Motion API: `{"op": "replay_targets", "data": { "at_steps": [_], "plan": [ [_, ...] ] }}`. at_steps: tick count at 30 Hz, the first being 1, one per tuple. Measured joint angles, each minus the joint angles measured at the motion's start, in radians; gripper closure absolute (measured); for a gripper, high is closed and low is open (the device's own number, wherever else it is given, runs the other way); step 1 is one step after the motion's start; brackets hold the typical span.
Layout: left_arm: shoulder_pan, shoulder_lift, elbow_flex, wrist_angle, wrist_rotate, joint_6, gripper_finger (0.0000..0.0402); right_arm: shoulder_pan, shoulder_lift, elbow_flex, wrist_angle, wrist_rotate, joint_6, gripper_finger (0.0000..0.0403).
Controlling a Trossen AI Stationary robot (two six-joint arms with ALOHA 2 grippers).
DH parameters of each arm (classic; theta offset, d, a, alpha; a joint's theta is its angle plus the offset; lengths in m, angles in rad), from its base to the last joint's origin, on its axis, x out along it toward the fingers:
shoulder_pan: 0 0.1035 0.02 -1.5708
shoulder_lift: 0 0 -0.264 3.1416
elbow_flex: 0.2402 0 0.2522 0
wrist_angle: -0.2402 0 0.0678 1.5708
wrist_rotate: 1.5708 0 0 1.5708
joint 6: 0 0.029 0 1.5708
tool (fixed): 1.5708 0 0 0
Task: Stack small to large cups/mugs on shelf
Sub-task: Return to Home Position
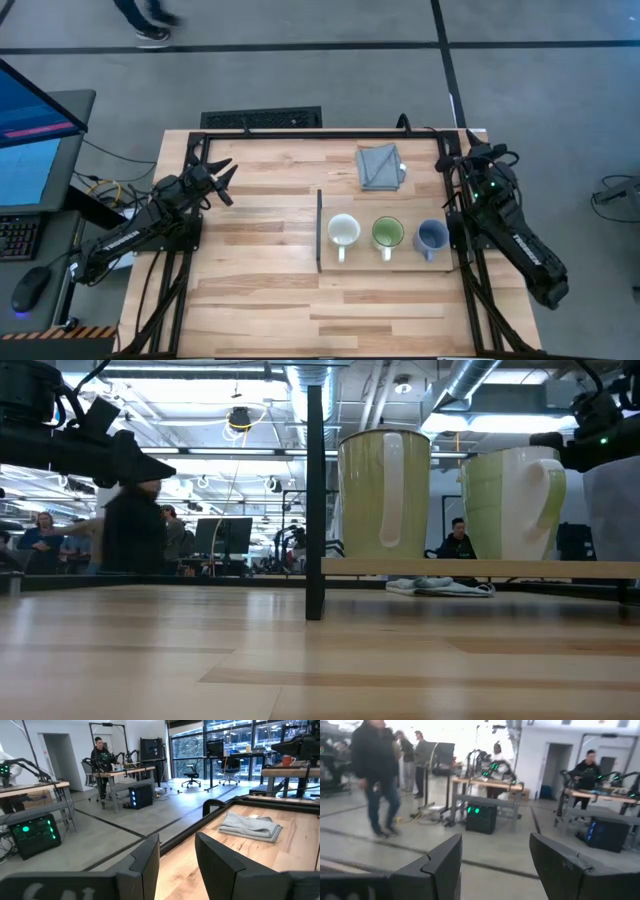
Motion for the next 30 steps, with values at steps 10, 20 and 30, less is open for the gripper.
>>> {"op": "replay_targets", "data": {
  "at_steps": [10, 20, 30],
  "plan": [
    [0.0, 0.0, 0.0, 0.0, 0.0, -0.001, 0.0283, -0.044, 0.0, 0.0, -0.058, -0.069, 0.035, 0.0147],
    [0.0, 0.0, 0.0, 0.0, 0.0, -0.002, 0.0283, -0.049, 0.001, -0.123, 0.08, -0.07, 0.045, 0.0147],
    [0.0, 0.0, 0.0, 0.0, 0.0, -0.001, 0.0283, -0.108, 0.002, -0.152, 0.114, -0.092, 0.079, 0.0147]
  ]
}}
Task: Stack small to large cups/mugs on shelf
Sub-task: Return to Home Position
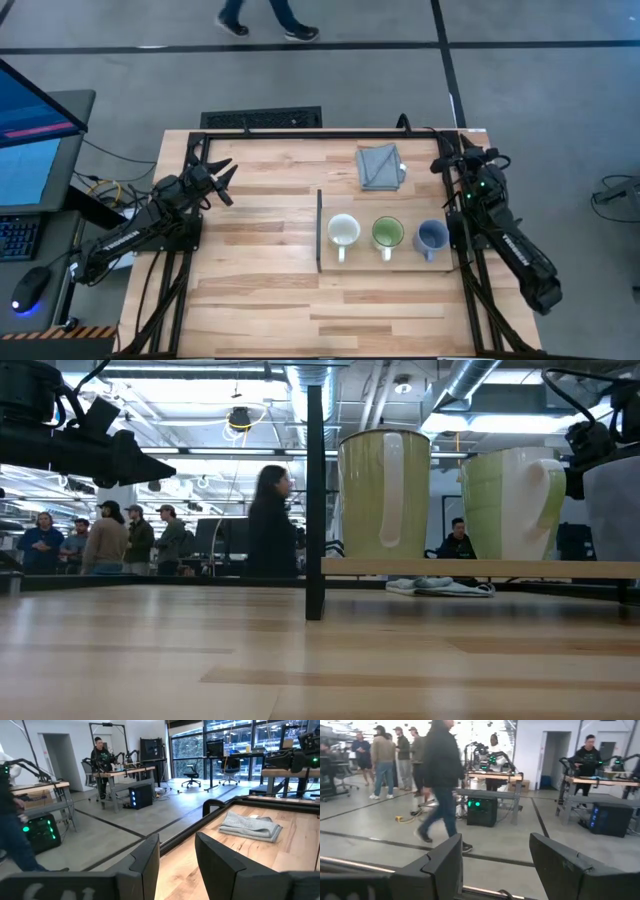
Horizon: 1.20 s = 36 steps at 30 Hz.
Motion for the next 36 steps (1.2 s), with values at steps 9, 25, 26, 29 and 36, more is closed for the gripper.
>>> {"op": "replay_targets", "data": {
  "at_steps": [9, 25, 26, 29, 36],
  "plan": [
    [0.0, 0.0, 0.0, 0.0, 0.0, 0.002, 0.0283, -0.092, 0.0, 0.0, -0.009, -0.058, 0.007, 0.0147],
    [0.0, 0.0, 0.0, 0.0, 0.0, 0.001, 0.0283, -0.246, 0.0, 0.0, -0.032, -0.192, 0.052, 0.0147],
    [0.0, 0.0, 0.0, 0.0, 0.0, 0.002, 0.0283, -0.25, 0.0, 0.0, -0.032, -0.194, 0.052, 0.0147],
    [0.0, 0.0, 0.0, 0.0, 0.0, 0.003, 0.0283, -0.262, 0.0, 0.0, -0.037, -0.217, 0.052, 0.0147],
    [0.0, 0.0, 0.0, 0.0, 0.0, 0.001, 0.0283, -0.268, 0.0, 0.0, -0.04, -0.237, 0.082, 0.0147]
  ]
}}
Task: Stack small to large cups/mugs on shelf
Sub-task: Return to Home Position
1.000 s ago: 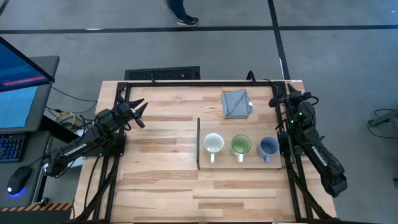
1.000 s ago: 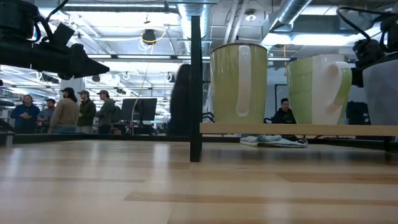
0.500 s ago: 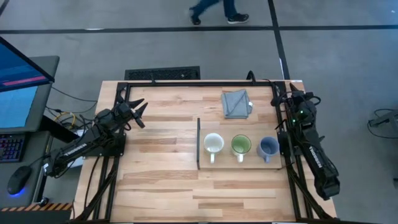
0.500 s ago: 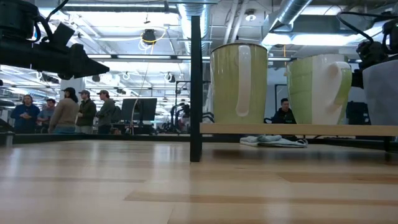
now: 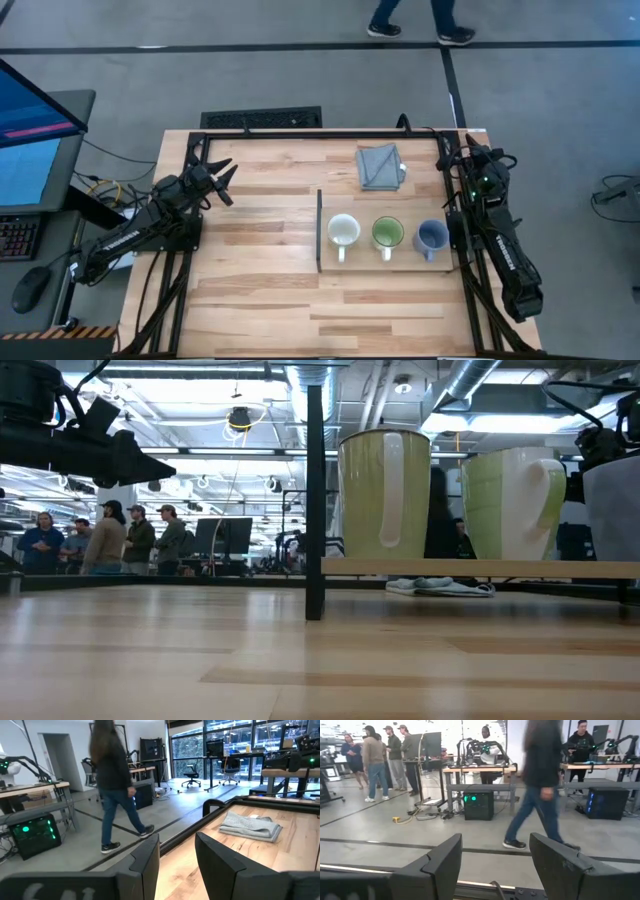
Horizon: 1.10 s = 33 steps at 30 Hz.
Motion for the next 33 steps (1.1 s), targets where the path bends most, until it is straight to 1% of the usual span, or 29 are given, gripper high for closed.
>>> {"op": "replay_targets", "data": {
  "at_steps": [8, 20, 33],
  "plan": [
    [0.0, 0.0, 0.0, 0.0, 0.0, -0.001, 0.0283, 0.0, 0.0, 0.0, -0.003, -0.015, 0.023, 0.0147],
    [0.0, 0.0, 0.0, 0.0, 0.0, -0.001, 0.0283, 0.001, 0.001, 0.0, -0.006, -0.03, -0.061, 0.0147],
    [0.0, 0.0, 0.0, 0.0, 0.0, -0.001, 0.0283, 0.001, 0.001, 0.0, -0.005, -0.03, -0.064, 0.0147]
  ]
}}
